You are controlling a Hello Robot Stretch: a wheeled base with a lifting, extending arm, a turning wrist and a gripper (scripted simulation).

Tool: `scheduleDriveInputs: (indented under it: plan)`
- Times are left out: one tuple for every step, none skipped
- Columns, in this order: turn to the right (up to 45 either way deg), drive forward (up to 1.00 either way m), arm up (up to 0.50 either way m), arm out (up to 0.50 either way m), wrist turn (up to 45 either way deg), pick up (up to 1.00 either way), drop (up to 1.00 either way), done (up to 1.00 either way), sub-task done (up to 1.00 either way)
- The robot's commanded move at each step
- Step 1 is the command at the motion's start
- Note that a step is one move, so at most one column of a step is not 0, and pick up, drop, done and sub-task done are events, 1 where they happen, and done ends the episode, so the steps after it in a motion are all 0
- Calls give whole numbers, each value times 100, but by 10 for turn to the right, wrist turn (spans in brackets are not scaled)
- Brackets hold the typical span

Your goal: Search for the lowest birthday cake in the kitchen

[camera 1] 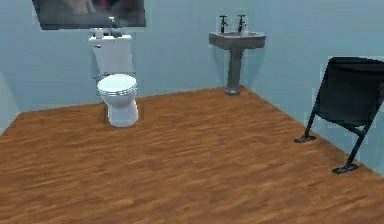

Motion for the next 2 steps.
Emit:
scheduleDriveInputs:
  plan:
    - [-360, 0, 0, 0, 0, 0, 0, 0, 0]
    - [0, 10, 0, 0, 0, 0, 0, 0, 0]
